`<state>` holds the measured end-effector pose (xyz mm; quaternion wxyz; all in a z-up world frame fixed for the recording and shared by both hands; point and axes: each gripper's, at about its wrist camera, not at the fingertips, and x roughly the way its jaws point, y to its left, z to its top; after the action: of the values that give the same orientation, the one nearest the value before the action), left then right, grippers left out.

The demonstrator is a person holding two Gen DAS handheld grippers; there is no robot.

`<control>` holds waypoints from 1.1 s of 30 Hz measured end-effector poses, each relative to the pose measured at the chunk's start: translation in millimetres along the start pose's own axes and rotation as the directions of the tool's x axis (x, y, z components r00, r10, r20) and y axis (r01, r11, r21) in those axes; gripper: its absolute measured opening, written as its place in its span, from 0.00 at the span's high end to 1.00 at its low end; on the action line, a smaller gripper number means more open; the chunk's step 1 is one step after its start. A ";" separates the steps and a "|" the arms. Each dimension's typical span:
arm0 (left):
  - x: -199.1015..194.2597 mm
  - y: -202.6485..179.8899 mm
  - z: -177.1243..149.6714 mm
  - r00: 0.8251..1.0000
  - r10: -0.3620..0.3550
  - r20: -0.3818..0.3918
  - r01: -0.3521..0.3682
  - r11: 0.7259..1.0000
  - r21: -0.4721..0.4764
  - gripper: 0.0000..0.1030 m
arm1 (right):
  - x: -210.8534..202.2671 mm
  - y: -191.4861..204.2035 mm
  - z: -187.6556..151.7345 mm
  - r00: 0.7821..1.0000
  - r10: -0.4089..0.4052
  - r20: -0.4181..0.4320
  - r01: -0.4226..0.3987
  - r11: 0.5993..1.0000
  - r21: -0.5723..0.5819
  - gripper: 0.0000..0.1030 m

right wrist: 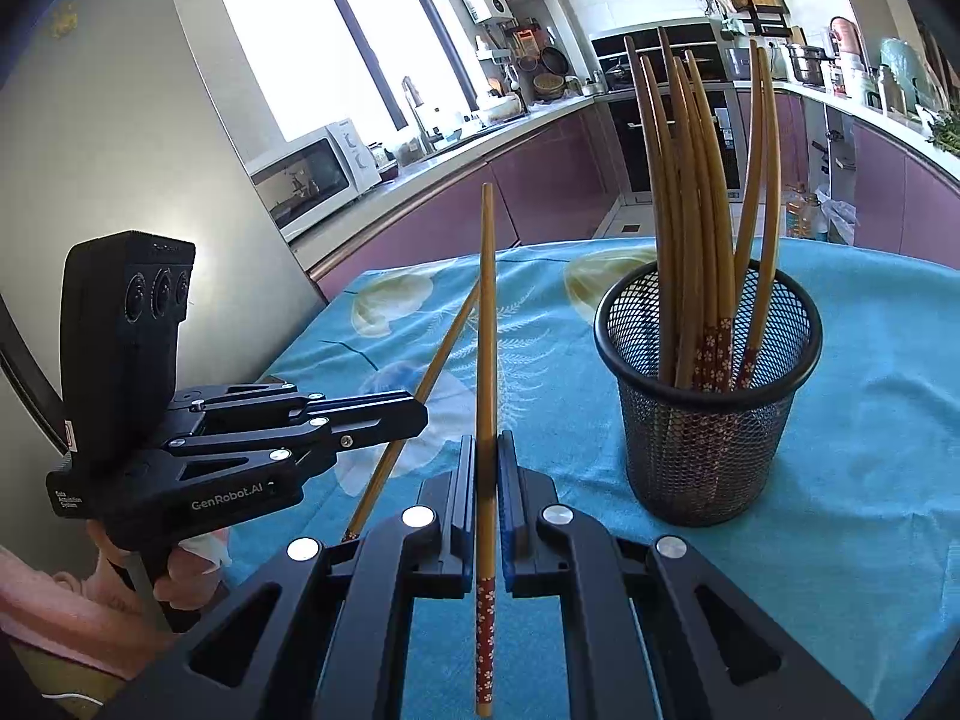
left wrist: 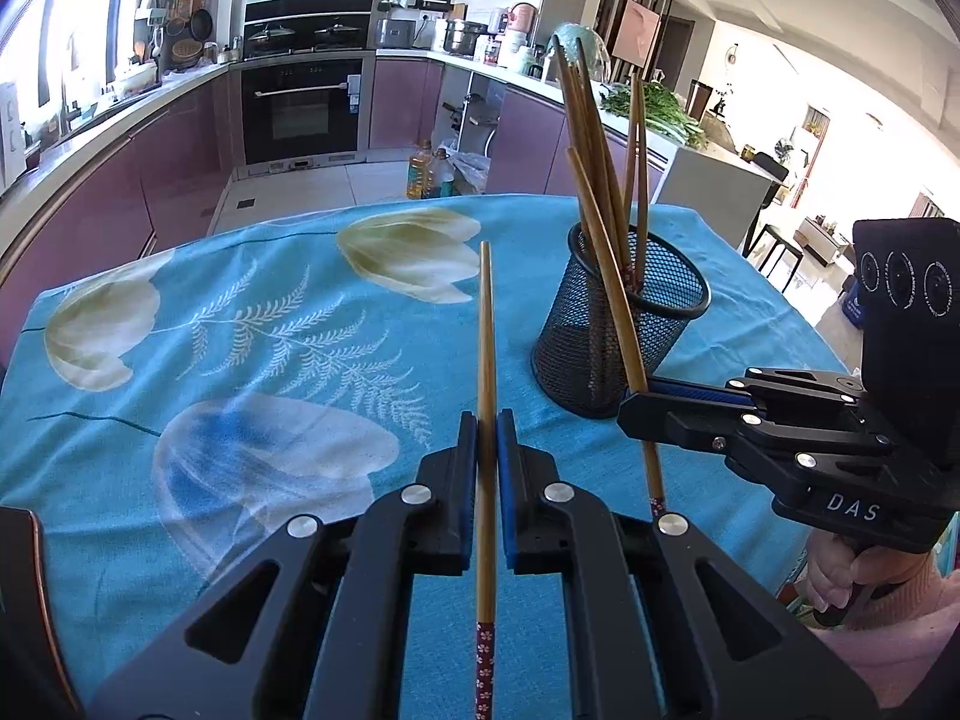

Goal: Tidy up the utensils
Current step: 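Lift both held chopsticks upright and carry them toward the mesh cup, then carry the left tool's chopstick over the cup while the right tool follows with its chopstick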

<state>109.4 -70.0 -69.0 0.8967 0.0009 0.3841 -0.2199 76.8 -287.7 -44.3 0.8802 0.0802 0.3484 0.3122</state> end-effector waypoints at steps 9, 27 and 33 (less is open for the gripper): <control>-8.6 -3.5 4.5 1.000 -0.017 0.023 0.017 1.000 0.004 0.93 | -12.3 -4.6 1.4 1.000 0.000 0.029 0.000 1.000 -0.005 0.94; -22.8 -10.4 9.0 0.997 -0.036 0.063 0.036 0.999 0.016 0.93 | -35.1 -10.7 6.6 0.996 -0.016 0.089 0.016 1.000 -0.005 0.94; -27.1 -11.1 9.4 0.996 -0.049 0.073 0.048 0.999 0.018 0.93 | -40.2 -9.3 8.0 0.994 -0.021 0.106 0.021 1.000 -0.005 0.94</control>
<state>95.1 -70.9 -41.8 0.9045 -0.0092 0.3491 -0.2447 64.0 -318.8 -19.0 0.9009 0.0902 0.3009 0.2994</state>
